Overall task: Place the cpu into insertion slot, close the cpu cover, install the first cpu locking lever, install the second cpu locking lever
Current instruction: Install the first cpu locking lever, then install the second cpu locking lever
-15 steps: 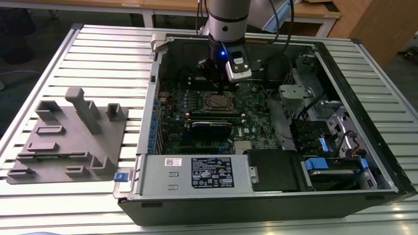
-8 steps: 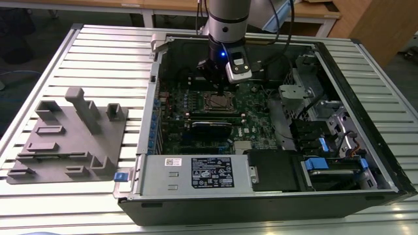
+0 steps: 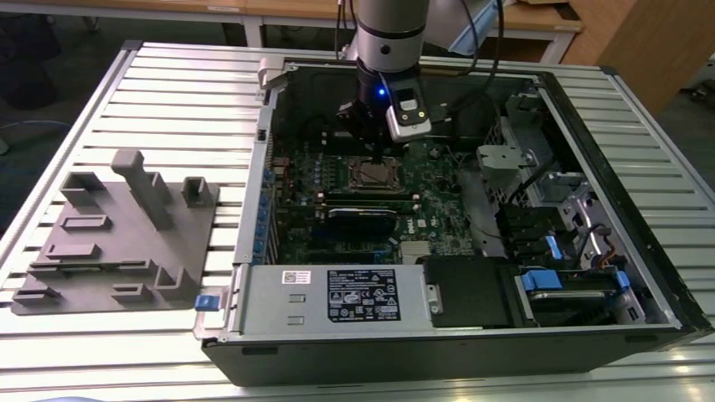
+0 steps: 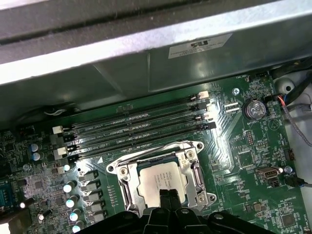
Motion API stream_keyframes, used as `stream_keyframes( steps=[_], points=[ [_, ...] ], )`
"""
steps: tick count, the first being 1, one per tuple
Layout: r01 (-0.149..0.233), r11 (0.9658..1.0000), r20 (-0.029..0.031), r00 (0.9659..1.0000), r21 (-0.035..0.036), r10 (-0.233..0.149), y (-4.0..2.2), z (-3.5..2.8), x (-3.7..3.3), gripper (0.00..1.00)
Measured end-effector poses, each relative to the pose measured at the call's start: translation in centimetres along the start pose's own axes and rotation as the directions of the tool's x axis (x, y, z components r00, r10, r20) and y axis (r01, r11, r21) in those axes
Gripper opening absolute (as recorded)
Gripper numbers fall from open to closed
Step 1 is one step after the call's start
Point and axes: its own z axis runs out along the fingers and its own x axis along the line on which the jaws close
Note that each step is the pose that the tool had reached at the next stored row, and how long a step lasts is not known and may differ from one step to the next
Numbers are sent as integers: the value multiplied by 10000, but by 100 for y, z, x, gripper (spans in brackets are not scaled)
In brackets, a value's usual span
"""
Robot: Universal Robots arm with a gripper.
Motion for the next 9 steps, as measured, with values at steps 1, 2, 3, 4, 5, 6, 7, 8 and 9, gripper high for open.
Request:
stream_keyframes(
  steps=[1,2,3,4,5,6,7,8,9],
  points=[
    [0,10000,-1,10000,3,0,0,-4,0,11],
    [0,10000,-1,10000,3,0,0,-9,0,11],
    [0,10000,-1,10000,1,0,0,-13,-1,11],
    [0,10000,-1,10000,1,0,0,-19,-1,11],
    [0,10000,-1,10000,-1,0,1,-21,-1,11],
    [0,10000,-1,10000,-1,0,1,-21,-1,11],
    [0,10000,0,10000,-2,0,1,-21,-1,11],
    [0,10000,-1,10000,0,0,1,-25,-1,11],
    [0,10000,-1,10000,0,0,1,-29,-2,11]
  ],
)
